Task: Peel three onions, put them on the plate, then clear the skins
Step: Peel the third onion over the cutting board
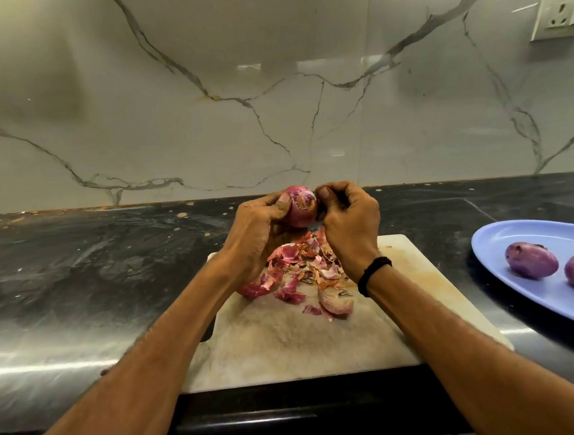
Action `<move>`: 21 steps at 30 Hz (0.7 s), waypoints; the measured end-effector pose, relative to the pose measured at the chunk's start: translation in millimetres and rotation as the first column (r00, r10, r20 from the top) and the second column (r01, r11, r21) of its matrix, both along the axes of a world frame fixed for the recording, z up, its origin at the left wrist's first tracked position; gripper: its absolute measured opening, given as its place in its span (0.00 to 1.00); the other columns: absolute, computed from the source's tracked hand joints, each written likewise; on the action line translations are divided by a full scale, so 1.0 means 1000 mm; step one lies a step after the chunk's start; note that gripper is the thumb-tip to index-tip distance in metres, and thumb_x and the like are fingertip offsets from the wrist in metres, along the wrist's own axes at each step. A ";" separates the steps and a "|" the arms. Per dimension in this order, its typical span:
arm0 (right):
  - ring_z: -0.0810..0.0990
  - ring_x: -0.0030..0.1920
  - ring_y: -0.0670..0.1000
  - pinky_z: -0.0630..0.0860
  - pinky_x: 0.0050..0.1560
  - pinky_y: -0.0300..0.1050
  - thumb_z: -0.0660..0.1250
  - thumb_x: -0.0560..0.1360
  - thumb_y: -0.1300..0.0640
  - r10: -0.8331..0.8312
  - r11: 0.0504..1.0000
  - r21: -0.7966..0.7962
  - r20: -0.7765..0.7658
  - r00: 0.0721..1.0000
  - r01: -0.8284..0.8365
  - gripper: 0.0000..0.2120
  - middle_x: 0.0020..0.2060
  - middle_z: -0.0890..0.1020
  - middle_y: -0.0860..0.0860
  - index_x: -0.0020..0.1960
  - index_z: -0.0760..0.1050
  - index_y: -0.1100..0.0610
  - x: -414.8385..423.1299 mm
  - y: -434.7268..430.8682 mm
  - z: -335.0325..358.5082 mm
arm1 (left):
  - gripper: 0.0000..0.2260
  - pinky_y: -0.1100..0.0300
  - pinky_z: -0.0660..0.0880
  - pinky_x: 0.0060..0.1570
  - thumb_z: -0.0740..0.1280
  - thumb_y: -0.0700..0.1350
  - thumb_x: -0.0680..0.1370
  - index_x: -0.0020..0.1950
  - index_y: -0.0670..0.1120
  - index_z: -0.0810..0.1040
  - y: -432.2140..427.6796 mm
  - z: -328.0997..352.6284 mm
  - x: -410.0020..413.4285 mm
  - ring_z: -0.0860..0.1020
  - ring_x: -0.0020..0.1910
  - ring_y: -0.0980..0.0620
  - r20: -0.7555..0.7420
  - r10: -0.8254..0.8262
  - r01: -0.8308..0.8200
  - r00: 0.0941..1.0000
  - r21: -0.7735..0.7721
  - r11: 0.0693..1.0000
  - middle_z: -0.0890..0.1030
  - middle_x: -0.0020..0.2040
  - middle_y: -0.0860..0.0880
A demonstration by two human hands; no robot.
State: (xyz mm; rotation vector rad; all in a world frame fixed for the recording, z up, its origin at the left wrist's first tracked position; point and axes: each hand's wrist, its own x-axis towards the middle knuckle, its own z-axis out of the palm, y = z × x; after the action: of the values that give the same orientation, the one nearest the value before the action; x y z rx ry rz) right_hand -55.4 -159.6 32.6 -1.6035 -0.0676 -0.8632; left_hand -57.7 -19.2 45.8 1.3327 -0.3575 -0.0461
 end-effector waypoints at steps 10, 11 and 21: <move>0.81 0.52 0.48 0.81 0.52 0.42 0.64 0.76 0.71 -0.073 0.994 -0.083 0.023 0.997 0.075 0.14 0.50 0.81 0.50 0.57 0.77 0.56 -0.003 -0.002 -0.002 | 0.13 0.49 0.81 0.56 0.54 0.39 0.84 0.56 0.40 0.79 0.001 0.008 -0.005 0.82 0.50 0.42 -0.187 0.051 -0.082 0.981 -0.164 0.983 0.82 0.52 0.39; 0.80 0.54 0.48 0.79 0.54 0.41 0.63 0.74 0.74 -0.086 0.988 -0.129 0.029 0.996 0.089 0.19 0.52 0.81 0.51 0.59 0.77 0.57 -0.004 -0.002 -0.003 | 0.13 0.49 0.81 0.55 0.54 0.38 0.84 0.56 0.40 0.79 0.002 0.009 -0.004 0.82 0.51 0.42 -0.187 0.058 -0.092 0.981 -0.174 0.980 0.82 0.52 0.39; 0.73 0.58 0.51 0.72 0.55 0.35 0.74 0.71 0.61 0.069 0.871 -0.491 0.091 0.993 -0.016 0.20 0.59 0.70 0.54 0.62 0.74 0.54 -0.004 0.011 -0.006 | 0.16 0.56 0.82 0.47 0.54 0.40 0.85 0.68 0.38 0.76 0.008 0.007 0.001 0.82 0.51 0.45 -0.120 0.080 -0.101 0.990 -0.174 0.980 0.80 0.61 0.36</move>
State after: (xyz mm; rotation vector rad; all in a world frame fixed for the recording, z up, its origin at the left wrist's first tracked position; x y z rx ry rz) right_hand -59.4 -148.9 26.4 -2.0180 -0.4277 -0.9451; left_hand -56.4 -11.2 52.6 1.1604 -0.2002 -0.0119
